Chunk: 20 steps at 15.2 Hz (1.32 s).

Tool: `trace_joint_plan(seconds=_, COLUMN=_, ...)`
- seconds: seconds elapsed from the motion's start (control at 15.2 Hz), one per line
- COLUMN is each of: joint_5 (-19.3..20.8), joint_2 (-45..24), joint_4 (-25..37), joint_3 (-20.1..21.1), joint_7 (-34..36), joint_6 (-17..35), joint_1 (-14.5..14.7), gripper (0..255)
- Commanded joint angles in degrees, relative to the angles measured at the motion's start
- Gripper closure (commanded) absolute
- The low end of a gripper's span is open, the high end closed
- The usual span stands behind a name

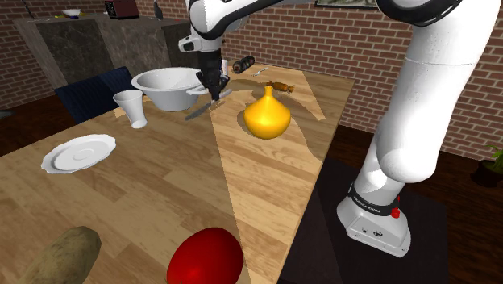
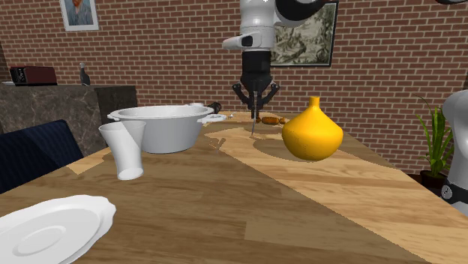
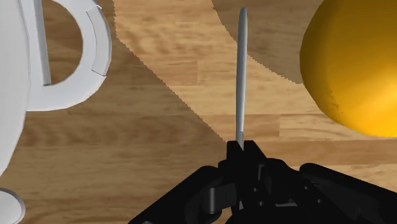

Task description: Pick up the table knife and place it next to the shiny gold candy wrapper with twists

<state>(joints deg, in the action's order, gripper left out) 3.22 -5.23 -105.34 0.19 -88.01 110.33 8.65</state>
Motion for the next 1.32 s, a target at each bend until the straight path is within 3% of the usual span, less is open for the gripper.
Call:
trace_joint_plan(seconds=0.0, joint_5=-0.07, joint_2=2.30, joint_4=-3.04, joint_3=-1.16, joint_7=-2.57, joint_6=0.87, joint_1=-1.40, gripper=255)
trace_joint_plan(seconds=0.59, joint_5=0.61, joint_2=10.15, joint_4=-12.54, joint_3=-6.86, joint_7=-13.43, joint_6=3.12, joint_1=-6.95, gripper=255)
trace_joint_plan(seconds=1.25, joint_5=2.20, joint_2=14.09, joint_4=-16.80, joint_3=-14.51, joint_7=-26.53, joint_6=4.31, joint_1=-13.21, gripper=255)
